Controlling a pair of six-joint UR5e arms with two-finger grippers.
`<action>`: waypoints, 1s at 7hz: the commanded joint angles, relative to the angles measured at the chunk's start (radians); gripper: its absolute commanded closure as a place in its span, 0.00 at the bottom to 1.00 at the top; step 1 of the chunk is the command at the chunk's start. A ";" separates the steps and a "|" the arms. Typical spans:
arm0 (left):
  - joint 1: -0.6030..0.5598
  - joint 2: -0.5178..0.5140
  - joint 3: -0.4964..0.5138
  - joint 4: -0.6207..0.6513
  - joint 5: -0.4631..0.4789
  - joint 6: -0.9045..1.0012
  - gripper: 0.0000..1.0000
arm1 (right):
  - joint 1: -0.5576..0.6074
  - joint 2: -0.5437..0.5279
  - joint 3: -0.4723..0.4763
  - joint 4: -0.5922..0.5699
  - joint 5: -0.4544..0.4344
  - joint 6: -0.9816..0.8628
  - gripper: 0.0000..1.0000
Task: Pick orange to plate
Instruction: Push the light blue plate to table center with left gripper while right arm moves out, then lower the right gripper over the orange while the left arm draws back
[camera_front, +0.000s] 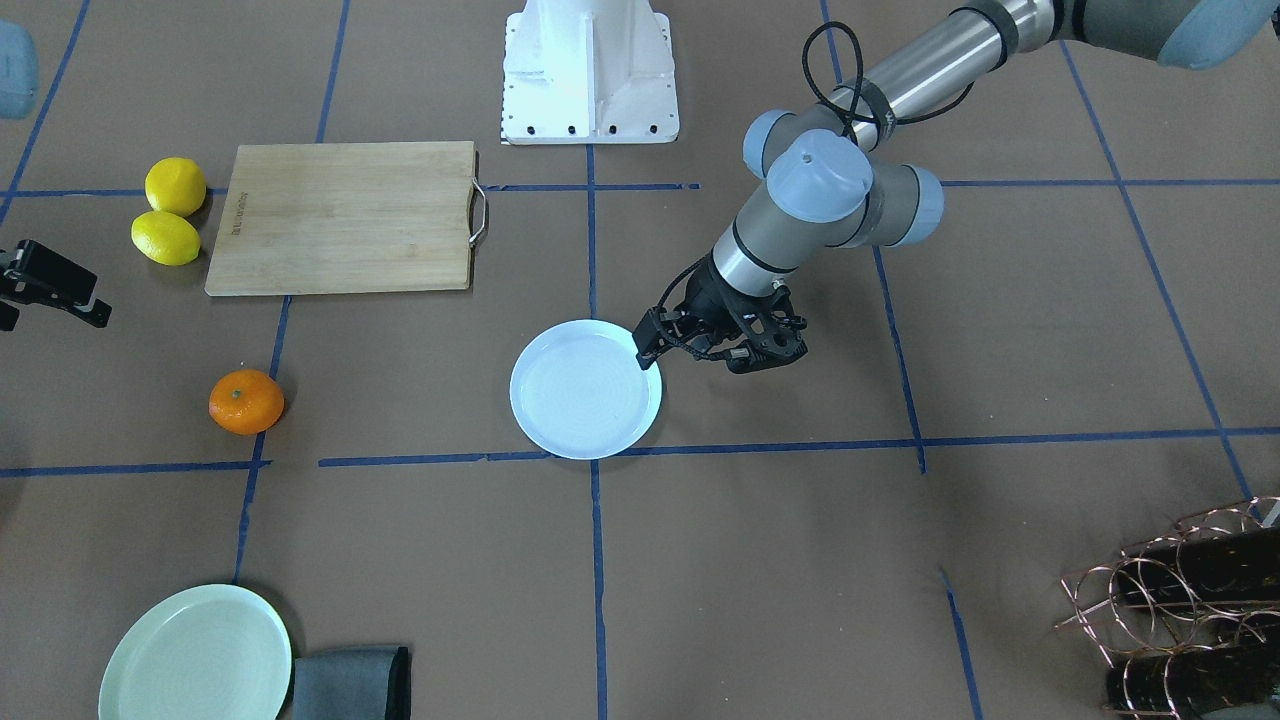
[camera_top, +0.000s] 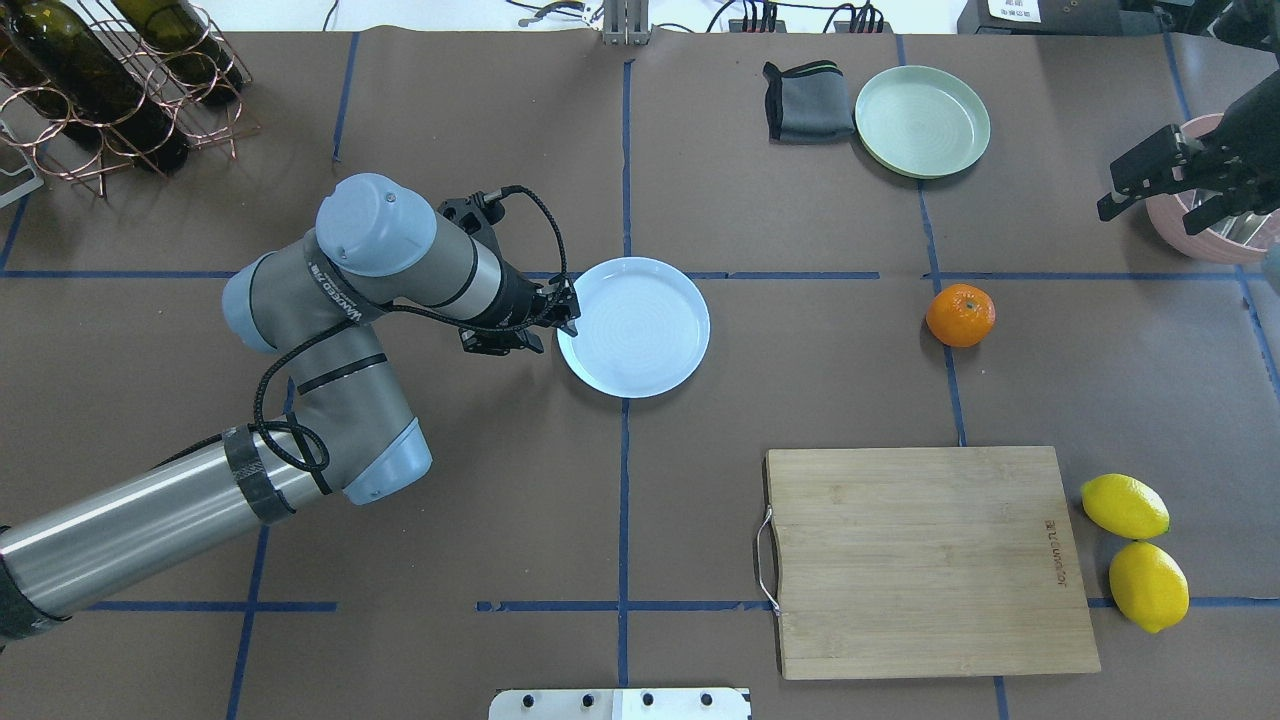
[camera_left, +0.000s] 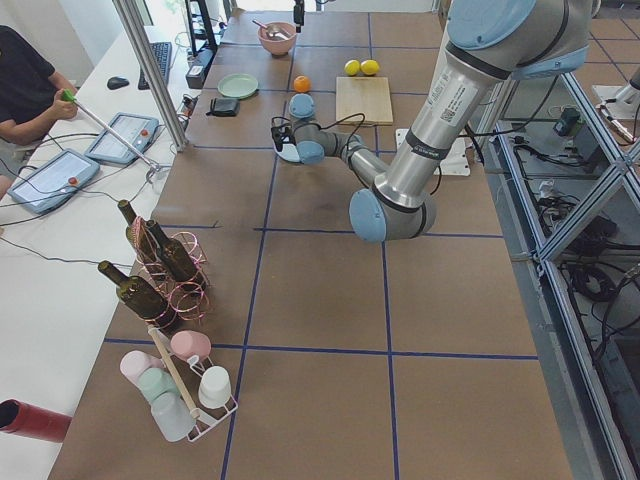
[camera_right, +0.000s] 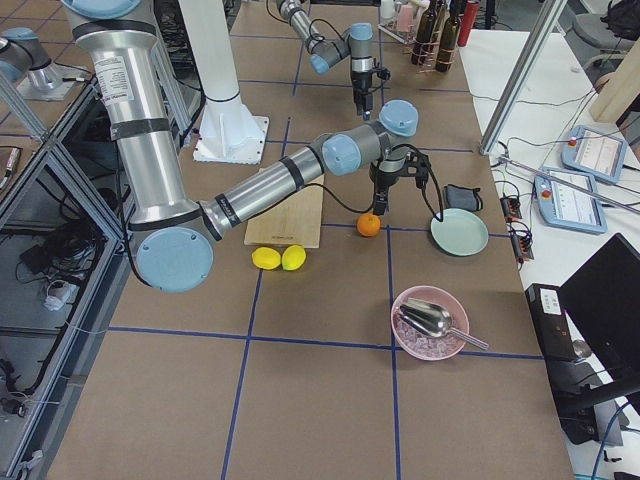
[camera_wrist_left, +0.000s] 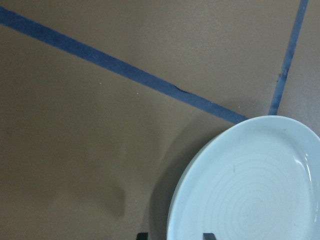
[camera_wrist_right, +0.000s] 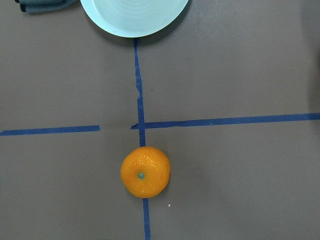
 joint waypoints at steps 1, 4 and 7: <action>-0.079 0.060 -0.084 0.051 -0.062 0.121 0.00 | -0.116 -0.020 -0.029 0.190 -0.109 0.183 0.00; -0.189 0.105 -0.250 0.346 -0.056 0.478 0.00 | -0.287 -0.051 -0.060 0.326 -0.268 0.303 0.00; -0.246 0.143 -0.261 0.343 -0.048 0.522 0.00 | -0.365 -0.036 -0.149 0.394 -0.360 0.295 0.00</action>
